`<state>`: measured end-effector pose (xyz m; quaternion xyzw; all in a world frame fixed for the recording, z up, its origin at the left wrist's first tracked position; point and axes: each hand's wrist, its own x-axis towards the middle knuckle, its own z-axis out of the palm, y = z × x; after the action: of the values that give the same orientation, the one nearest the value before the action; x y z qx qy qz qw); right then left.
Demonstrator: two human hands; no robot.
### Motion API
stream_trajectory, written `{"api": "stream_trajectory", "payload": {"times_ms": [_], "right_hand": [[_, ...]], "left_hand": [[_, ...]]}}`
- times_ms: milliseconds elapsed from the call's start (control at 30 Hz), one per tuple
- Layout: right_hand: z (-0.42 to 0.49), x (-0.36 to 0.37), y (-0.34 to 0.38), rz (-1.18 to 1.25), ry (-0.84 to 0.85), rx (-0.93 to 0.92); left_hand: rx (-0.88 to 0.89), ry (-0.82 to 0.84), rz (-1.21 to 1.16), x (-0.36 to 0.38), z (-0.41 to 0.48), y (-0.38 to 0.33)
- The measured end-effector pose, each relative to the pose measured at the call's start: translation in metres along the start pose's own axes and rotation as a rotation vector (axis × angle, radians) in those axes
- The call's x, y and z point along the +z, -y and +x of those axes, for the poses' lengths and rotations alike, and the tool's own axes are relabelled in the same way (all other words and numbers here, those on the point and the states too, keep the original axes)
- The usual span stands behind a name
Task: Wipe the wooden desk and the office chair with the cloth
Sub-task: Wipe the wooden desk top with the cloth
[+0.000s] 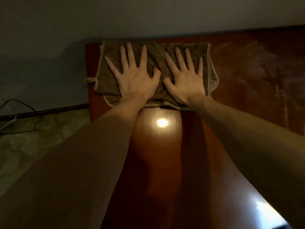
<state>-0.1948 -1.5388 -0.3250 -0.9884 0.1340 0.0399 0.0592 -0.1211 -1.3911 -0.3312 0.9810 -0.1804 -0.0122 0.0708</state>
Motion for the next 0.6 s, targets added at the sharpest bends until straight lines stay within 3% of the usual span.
{"api": "stream_trajectory", "payload": {"times_ms": [600], "right_hand": [[-0.314, 0.033, -0.011, 0.04, 0.02, -0.035]], "left_hand": [[-0.008, 0.077, 0.061, 0.003, -0.302, -0.038]]}}
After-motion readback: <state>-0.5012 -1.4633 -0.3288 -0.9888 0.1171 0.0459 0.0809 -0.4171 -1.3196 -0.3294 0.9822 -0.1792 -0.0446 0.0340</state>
